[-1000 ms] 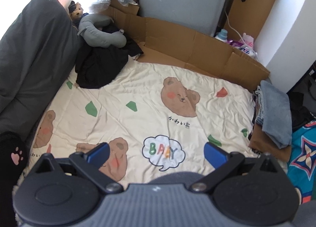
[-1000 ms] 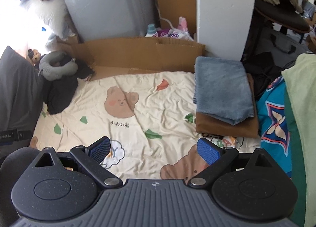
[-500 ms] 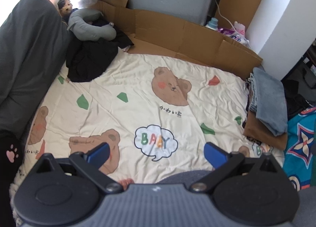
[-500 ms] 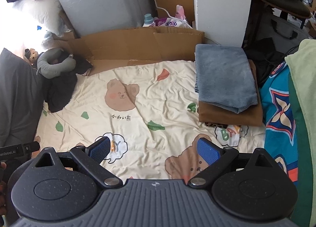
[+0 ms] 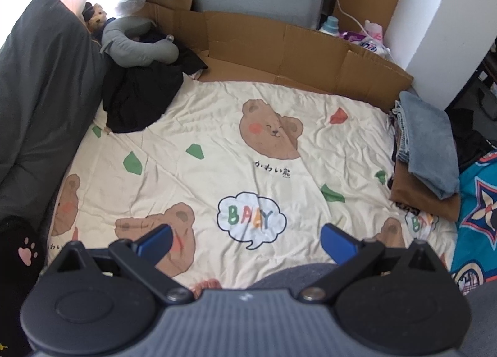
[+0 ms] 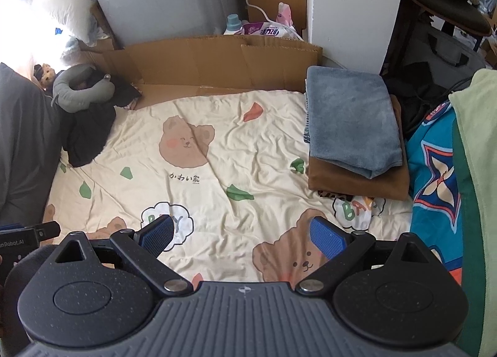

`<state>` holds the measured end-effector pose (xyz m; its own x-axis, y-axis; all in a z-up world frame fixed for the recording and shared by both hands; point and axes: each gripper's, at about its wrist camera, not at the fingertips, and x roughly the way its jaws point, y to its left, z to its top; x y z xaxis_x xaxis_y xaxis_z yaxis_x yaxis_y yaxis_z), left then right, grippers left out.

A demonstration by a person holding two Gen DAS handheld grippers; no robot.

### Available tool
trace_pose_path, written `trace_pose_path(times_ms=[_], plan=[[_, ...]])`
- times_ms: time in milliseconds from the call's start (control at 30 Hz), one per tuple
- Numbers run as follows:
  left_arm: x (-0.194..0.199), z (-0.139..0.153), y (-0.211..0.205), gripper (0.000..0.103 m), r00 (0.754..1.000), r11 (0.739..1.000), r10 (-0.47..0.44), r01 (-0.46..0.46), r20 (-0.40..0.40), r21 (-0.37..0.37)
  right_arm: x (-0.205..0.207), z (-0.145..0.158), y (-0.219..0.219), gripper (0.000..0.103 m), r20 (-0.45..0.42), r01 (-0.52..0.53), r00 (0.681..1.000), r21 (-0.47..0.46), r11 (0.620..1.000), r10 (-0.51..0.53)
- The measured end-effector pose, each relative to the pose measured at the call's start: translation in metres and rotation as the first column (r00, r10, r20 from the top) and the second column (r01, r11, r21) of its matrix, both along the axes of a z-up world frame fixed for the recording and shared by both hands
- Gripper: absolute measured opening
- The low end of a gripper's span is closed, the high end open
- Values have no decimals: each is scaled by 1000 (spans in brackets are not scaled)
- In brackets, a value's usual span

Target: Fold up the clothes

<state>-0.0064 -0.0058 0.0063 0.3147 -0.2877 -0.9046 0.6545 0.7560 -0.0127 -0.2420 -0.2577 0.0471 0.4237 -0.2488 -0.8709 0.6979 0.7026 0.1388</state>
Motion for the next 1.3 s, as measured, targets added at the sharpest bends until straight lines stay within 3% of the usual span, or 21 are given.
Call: trace_pose_path(times_ms=[733, 1300], plan=[[-4, 1, -4, 102, 997, 999, -30, 29, 68, 23, 8, 1, 3, 98, -14, -13, 1000, -10, 1000, 13], [-7, -3, -9, 102, 996, 999, -41, 38, 73, 33, 3, 0, -2, 98, -12, -20, 1000, -14, 1000, 20]])
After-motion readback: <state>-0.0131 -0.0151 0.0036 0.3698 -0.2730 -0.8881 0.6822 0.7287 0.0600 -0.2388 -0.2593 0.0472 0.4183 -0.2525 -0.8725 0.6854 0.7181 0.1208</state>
